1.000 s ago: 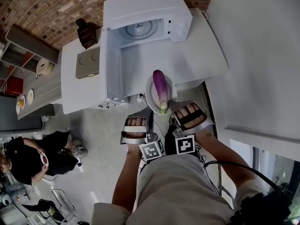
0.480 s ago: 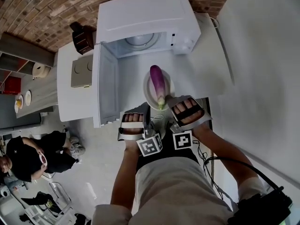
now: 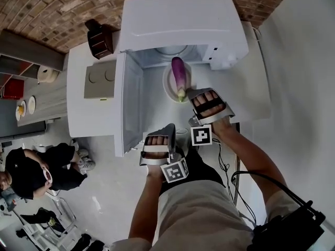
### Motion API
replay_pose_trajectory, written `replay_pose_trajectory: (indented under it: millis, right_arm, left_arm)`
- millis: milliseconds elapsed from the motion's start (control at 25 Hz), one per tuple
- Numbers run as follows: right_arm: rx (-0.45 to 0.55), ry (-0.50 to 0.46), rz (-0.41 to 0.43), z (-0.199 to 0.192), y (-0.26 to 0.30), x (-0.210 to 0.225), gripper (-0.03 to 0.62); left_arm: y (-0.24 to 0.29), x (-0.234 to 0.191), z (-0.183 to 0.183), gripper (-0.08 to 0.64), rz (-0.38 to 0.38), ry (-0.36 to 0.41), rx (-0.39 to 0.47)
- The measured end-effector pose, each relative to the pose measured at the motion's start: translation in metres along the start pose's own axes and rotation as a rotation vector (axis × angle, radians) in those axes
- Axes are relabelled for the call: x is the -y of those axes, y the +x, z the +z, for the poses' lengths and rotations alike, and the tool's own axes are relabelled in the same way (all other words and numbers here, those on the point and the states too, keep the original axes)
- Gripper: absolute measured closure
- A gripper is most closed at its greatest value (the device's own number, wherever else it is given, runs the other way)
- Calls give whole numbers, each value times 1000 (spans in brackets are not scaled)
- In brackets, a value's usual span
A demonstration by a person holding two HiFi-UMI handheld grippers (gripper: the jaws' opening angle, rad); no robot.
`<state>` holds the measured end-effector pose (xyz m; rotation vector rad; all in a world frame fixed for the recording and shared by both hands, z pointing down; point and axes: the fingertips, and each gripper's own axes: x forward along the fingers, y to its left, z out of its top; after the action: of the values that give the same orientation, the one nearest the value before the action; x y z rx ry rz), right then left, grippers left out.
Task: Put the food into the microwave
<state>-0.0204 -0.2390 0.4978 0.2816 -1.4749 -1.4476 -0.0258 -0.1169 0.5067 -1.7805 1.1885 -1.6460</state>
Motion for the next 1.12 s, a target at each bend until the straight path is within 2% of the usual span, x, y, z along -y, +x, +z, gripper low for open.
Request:
replay_pose_trajectory:
  millis: [640, 960, 1120]
  right_arm:
    - [-47, 9, 17, -6, 120, 13, 566]
    - [-59, 23, 25, -8, 152, 14, 566]
    - [-69, 24, 15, -13, 167, 19, 566]
  left_arm:
    - [10, 21, -10, 555, -71, -58, -5]
    - [42, 10, -7, 555, -64, -82, -4]
    - [67, 6, -15, 555, -60, -108, -32]
